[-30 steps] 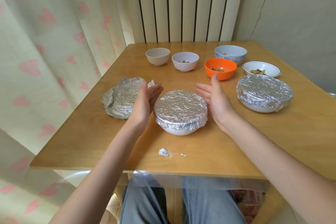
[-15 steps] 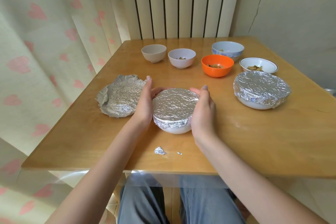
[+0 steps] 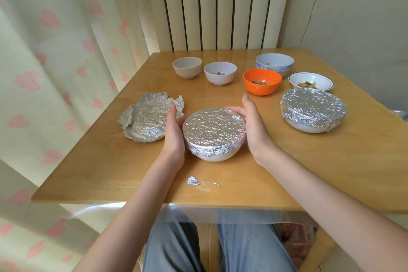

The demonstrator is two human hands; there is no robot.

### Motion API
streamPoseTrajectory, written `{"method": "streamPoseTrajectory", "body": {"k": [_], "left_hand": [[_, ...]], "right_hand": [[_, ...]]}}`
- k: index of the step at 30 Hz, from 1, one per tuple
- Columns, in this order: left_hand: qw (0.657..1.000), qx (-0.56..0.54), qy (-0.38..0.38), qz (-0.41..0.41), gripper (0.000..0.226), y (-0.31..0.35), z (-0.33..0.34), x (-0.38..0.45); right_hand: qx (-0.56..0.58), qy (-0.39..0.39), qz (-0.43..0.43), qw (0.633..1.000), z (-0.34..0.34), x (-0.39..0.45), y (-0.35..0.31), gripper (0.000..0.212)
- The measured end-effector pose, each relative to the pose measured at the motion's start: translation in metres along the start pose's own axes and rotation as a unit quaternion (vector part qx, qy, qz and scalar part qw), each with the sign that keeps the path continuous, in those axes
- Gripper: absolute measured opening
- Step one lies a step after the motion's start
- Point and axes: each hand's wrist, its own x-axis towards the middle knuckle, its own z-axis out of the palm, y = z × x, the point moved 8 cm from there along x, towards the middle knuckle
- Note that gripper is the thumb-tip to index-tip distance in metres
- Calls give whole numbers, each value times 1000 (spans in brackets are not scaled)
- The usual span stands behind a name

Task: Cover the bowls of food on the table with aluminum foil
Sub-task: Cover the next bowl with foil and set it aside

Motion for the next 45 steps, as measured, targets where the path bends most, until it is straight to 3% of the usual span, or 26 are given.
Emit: {"method": "streamPoseTrajectory", "body": {"k": [3, 7, 18, 22, 25, 28, 30, 33, 35, 37, 40, 45], "left_hand": [[999, 21, 2, 29, 69, 8, -6, 6], [997, 46, -31, 56, 68, 9, 4, 7], [996, 54, -31, 62, 64, 5, 9, 9], [983, 141, -91, 72, 68, 7, 9, 10], [943, 254, -169, 135, 79, 24, 0, 8], [880, 359, -240, 198, 82, 52, 5, -8], [808, 458, -306, 208, 91, 60, 23, -18], [658, 626, -372, 192, 111, 53, 52, -21], [581, 697, -394, 147, 122, 43, 63, -18], [529, 738, -402, 123, 129, 34, 72, -16], [507, 750, -410, 112, 120, 26, 80, -16], [523, 769, -352, 108, 102, 27, 82, -7]], "right_hand": [[-30, -2, -5, 1000, -6, 10, -5, 62], [1, -76, 34, 997, 14, 15, 2, 65], [18, -60, 50, 997, 16, 14, 6, 76], [24, -74, 53, 996, 12, 12, 7, 85], [28, -32, 27, 999, -7, 10, 11, 88], [50, 20, -7, 999, -29, -3, 7, 72], [24, 36, -44, 998, -39, -12, 4, 57], [-31, 57, -109, 992, -48, -24, -2, 25], [-52, 61, -123, 989, -53, -28, 1, 21], [-50, 67, -128, 988, -60, -31, 2, 25], [-32, 77, -125, 989, -67, -35, 5, 26], [-40, 72, -119, 989, -68, -36, 9, 27]]}}
